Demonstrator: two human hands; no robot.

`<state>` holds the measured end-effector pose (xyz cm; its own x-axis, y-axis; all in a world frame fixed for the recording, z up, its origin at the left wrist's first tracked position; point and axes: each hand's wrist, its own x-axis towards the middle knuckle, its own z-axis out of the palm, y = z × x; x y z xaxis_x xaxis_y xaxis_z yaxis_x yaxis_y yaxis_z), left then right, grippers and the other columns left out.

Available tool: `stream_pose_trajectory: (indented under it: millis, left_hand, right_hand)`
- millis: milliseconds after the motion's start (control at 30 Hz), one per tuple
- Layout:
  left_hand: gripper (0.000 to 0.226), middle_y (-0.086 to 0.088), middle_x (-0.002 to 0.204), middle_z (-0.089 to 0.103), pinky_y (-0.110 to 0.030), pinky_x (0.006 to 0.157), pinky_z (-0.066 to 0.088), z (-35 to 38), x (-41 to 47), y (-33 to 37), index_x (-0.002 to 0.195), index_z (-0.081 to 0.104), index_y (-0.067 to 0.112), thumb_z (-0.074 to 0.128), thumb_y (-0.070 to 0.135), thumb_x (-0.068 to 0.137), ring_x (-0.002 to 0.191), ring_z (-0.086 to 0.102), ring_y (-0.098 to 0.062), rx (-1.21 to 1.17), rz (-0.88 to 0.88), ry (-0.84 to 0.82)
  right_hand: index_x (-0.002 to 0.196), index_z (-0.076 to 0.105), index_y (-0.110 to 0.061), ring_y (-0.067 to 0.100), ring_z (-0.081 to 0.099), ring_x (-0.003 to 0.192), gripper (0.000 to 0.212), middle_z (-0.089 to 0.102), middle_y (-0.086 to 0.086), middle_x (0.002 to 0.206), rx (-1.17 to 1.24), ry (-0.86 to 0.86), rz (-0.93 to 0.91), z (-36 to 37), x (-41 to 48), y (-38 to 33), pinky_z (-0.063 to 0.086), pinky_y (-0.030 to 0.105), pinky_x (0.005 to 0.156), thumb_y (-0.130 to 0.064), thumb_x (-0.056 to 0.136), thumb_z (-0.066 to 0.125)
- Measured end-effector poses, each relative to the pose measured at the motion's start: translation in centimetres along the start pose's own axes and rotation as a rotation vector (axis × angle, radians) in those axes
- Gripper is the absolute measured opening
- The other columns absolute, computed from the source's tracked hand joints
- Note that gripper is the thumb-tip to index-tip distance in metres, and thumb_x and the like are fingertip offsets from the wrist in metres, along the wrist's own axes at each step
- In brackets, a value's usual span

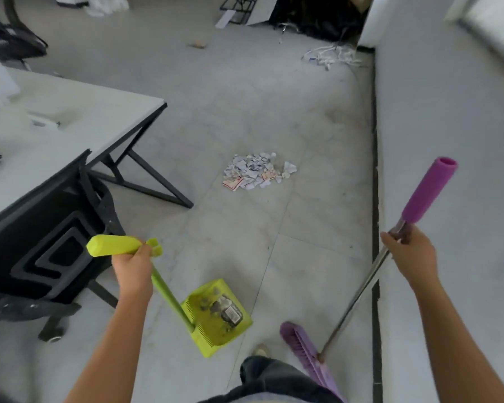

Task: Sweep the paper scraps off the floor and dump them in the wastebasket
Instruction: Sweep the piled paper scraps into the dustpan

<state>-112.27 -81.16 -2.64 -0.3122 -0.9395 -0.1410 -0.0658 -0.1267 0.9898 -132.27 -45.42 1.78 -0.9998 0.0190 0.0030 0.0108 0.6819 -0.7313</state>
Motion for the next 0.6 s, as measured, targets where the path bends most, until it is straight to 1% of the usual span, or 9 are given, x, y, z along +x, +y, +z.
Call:
stream_pose_trajectory:
  millis: [100,167,233,300,367,400,500,533,600]
  left_hand:
    - [0.034,-0.007,0.070,0.048,-0.033,0.077,0.040,5.3,2.8,0.8,0.063,0.041,0.013,0.043,-0.012,0.086,0.072,0.057,-0.019,-0.001,-0.017,0.001]
    - [0.035,-0.006,0.070,0.047,-0.033,0.075,0.041,8.5,4.2,1.2,0.064,0.042,0.014,0.044,-0.012,0.086,0.066,0.058,-0.012,-0.012,-0.020,0.006]
    - [0.037,-0.002,0.067,0.044,-0.031,0.075,0.040,11.4,5.6,1.7,0.064,0.042,0.014,0.044,-0.015,0.086,0.062,0.056,-0.005,-0.020,-0.029,0.008]
    - [0.038,-0.001,0.066,0.043,-0.027,0.069,0.041,14.3,7.3,2.4,0.063,0.042,0.014,0.043,-0.016,0.086,0.057,0.055,-0.002,-0.029,-0.015,0.008]
    - [0.038,-0.002,0.065,0.042,-0.019,0.062,0.042,17.1,9.5,2.7,0.062,0.040,0.014,0.043,-0.016,0.086,0.048,0.058,0.007,-0.043,0.009,0.016]
    - [0.038,-0.002,0.065,0.042,-0.019,0.063,0.042,18.3,10.8,2.7,0.062,0.040,0.014,0.043,-0.016,0.086,0.046,0.058,0.009,-0.052,0.014,0.017]
    - [0.037,-0.003,0.065,0.041,-0.023,0.070,0.043,22.0,15.4,2.4,0.063,0.041,0.014,0.042,-0.016,0.085,0.056,0.058,0.000,-0.101,-0.008,0.016]
    - [0.038,-0.003,0.065,0.041,-0.024,0.070,0.043,23.3,17.1,2.2,0.063,0.041,0.014,0.041,-0.017,0.085,0.057,0.057,-0.001,-0.119,-0.017,0.017]
    - [0.038,-0.003,0.065,0.040,-0.022,0.064,0.045,26.0,20.4,1.8,0.063,0.041,0.013,0.040,-0.018,0.085,0.050,0.058,0.002,-0.168,-0.036,0.020]
  right_hand:
    - [0.086,0.054,0.002,0.036,0.058,0.074,0.021,0.058,0.020,0.075,0.005,-0.077,0.023,1.0,5.6,-0.4,0.048,0.045,0.073,-0.018,0.084,0.061]
    - [0.087,0.055,0.006,0.033,0.056,0.071,0.024,0.062,0.025,0.081,0.006,-0.122,0.042,1.6,8.8,-0.9,0.050,0.046,0.073,-0.017,0.083,0.062]
    - [0.089,0.056,0.010,0.028,0.055,0.069,0.024,0.064,0.026,0.083,0.035,-0.165,0.046,2.2,11.5,-1.3,0.047,0.040,0.068,-0.013,0.083,0.061]
    - [0.088,0.055,0.013,0.021,0.055,0.064,0.019,0.063,0.022,0.079,0.099,-0.188,0.053,2.7,14.1,-1.9,0.043,0.031,0.062,-0.005,0.085,0.058]
    - [0.085,0.055,0.007,0.018,0.055,0.063,0.006,0.061,0.017,0.075,0.166,-0.196,0.042,3.3,16.6,-2.9,0.041,0.024,0.060,0.000,0.085,0.055]
    - [0.084,0.054,0.003,0.020,0.054,0.062,0.003,0.060,0.015,0.072,0.188,-0.198,0.025,3.8,17.9,-3.5,0.040,0.024,0.059,0.001,0.086,0.054]
    - [0.074,0.053,-0.007,0.024,0.051,0.062,0.015,0.061,0.011,0.064,0.185,-0.199,-0.054,5.6,22.7,-5.5,0.041,0.029,0.059,-0.008,0.088,0.057]
    - [0.071,0.052,-0.009,0.024,0.051,0.061,0.018,0.062,0.009,0.062,0.169,-0.203,-0.074,6.3,24.5,-6.3,0.041,0.031,0.060,-0.011,0.088,0.057]
    - [0.068,0.054,-0.007,0.023,0.049,0.057,0.022,0.063,0.006,0.060,0.133,-0.210,-0.108,7.8,28.4,-8.1,0.042,0.034,0.060,-0.015,0.089,0.057]
